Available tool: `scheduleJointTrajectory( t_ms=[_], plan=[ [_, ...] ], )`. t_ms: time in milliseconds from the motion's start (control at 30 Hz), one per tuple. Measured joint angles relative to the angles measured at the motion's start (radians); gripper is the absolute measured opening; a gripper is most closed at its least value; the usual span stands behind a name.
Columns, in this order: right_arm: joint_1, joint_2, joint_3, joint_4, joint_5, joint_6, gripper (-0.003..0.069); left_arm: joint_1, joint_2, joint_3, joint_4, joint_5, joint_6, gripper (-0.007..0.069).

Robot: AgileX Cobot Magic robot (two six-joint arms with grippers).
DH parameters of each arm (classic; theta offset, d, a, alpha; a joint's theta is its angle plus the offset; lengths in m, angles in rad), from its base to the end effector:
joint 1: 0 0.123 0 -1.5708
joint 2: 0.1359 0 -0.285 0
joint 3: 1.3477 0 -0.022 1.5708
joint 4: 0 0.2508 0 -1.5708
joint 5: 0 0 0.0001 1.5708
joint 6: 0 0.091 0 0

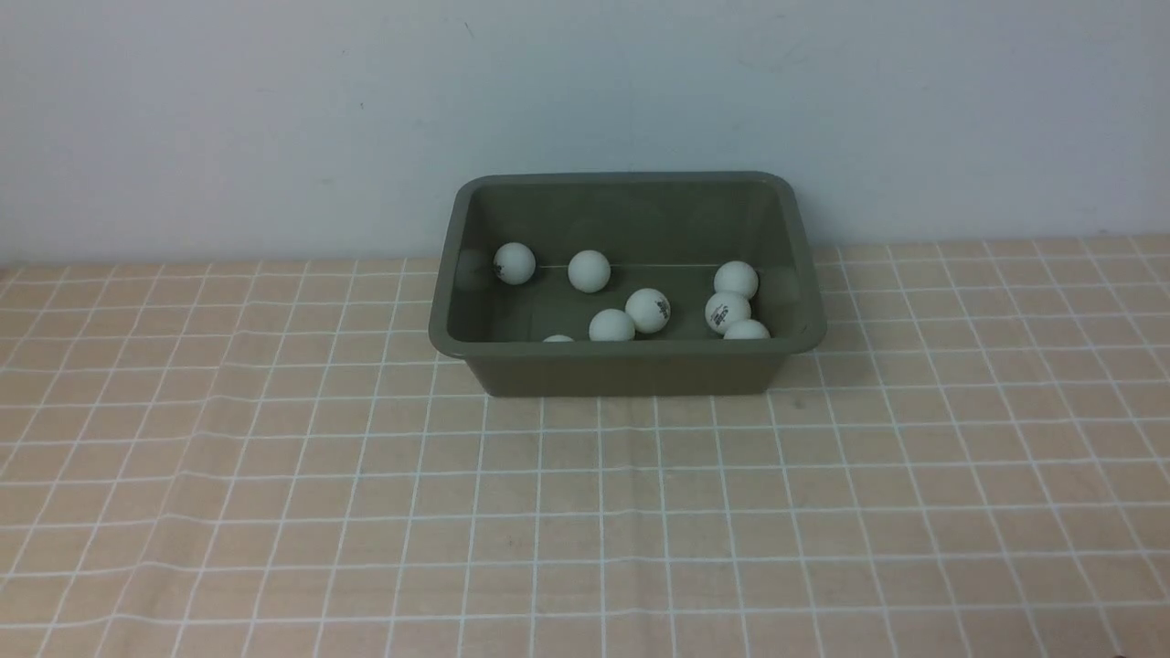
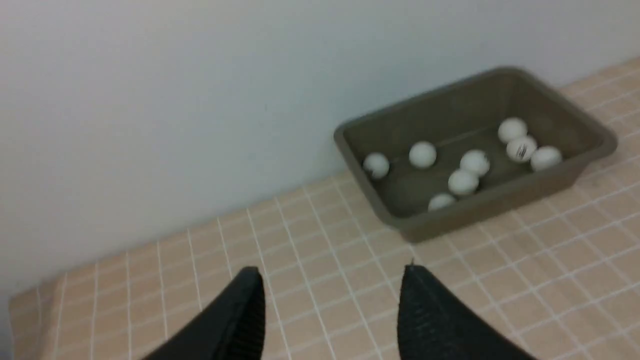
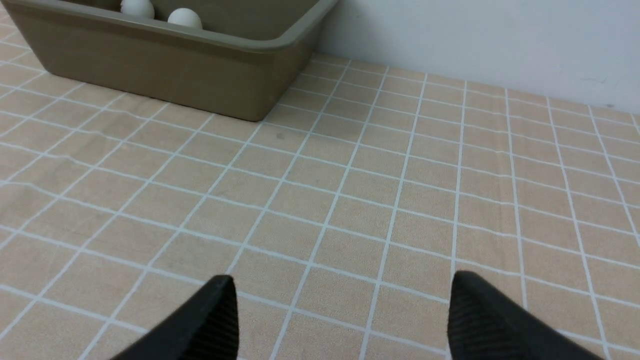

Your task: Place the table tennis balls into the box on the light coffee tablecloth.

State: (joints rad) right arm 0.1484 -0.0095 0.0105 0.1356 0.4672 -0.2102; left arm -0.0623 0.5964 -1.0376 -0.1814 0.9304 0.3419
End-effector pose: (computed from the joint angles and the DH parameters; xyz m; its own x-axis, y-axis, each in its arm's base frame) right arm 0.0483 0.0128 0.1689 -0.3448 -0.1412 -0.9280 -0.2351 0.9701 -0.0603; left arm 0.0757 -0.0179 0.4243 -0.3279 0.2491 -0.9113 0.2780 0.9473 0.1589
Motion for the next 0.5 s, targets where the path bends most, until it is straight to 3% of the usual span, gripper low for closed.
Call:
scheduleJointTrajectory(
  t_ms=[167, 367, 500],
  plan=[
    [0.0, 0.0, 0.0, -0.001, -0.001, 0.0, 0.0512, 0.0, -0.13, 0.365, 0.017, -0.177, -0.019, 0.0298],
    [0.0, 0.0, 0.0, -0.001, -0.002, 0.0, 0.0512, 0.0, -0.243, 0.642, 0.023, -0.39, -0.052, 0.0298],
    [0.0, 0.0, 0.0, -0.001, -0.002, 0.0, 0.0512, 0.0, -0.356, 0.758, 0.027, -0.429, -0.059, 0.0298]
  ],
)
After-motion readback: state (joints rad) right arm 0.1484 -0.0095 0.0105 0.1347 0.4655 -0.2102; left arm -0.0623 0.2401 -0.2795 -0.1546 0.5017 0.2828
